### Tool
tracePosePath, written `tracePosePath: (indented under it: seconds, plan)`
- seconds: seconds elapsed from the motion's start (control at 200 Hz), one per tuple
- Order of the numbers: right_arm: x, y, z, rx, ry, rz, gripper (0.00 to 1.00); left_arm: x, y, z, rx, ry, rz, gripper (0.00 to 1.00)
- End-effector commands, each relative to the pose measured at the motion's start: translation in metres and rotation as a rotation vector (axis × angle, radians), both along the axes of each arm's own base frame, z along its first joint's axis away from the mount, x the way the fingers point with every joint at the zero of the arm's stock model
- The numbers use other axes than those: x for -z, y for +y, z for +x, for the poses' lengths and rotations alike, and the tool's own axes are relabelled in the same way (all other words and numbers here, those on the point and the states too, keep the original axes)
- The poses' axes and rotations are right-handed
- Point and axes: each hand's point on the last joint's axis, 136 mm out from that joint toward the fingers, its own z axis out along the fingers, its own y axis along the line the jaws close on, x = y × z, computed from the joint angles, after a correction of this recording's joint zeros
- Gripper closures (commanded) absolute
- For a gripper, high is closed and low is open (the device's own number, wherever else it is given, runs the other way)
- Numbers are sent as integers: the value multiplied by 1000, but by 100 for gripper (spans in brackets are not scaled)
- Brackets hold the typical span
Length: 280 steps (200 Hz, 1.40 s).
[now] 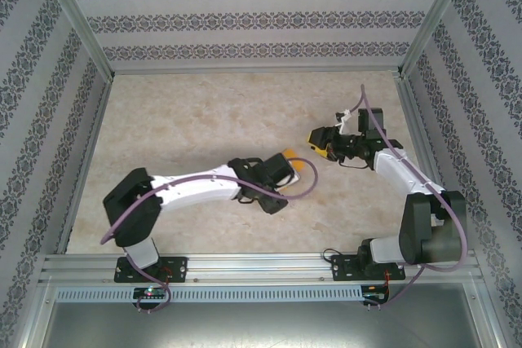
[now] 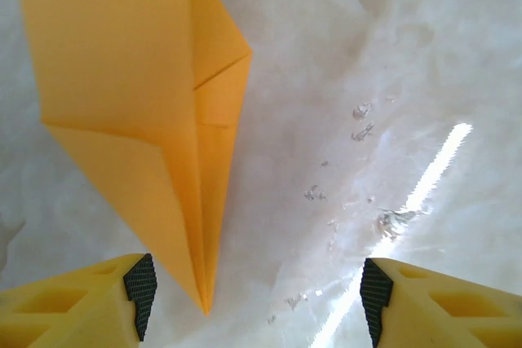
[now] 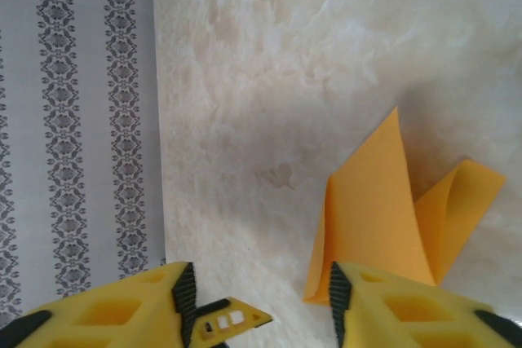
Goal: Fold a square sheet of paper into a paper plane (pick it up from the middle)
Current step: Turn over the paper at the center of the table, then fold the wing for the fifth time at the center of the table.
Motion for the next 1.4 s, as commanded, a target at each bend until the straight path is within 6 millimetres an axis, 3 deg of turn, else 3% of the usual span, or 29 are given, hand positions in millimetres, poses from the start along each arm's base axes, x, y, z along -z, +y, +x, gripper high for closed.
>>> tracePosePath:
  seconds: [0.0,0.13,0.22,0.33,0.47,0.714,0.814,1.004,1.394]
  plan:
    - [0,10,-7,1,-6,-4,59,-29,10,-2,-79,106,-162,29]
    - [3,35,-18,-30,-4,-30,68,-49,48,26,-253,153,-292,28]
    - [10,54,-25,-43,1,-72,73,-53,78,50,-397,157,-334,27]
    - [22,77,-34,-61,6,-156,78,-53,100,74,-544,187,-431,27]
    - [44,99,-40,-88,34,-223,83,-40,112,91,-668,257,-544,27]
    - [74,129,-40,-140,83,-267,86,-19,114,97,-712,298,-566,27]
    - [85,129,-41,-152,104,-304,88,-13,114,97,-705,302,-547,27]
    - [110,111,-50,-143,161,-366,89,-6,117,95,-700,307,-510,28]
    - [137,94,-63,-131,211,-365,91,2,102,91,-675,395,-553,28]
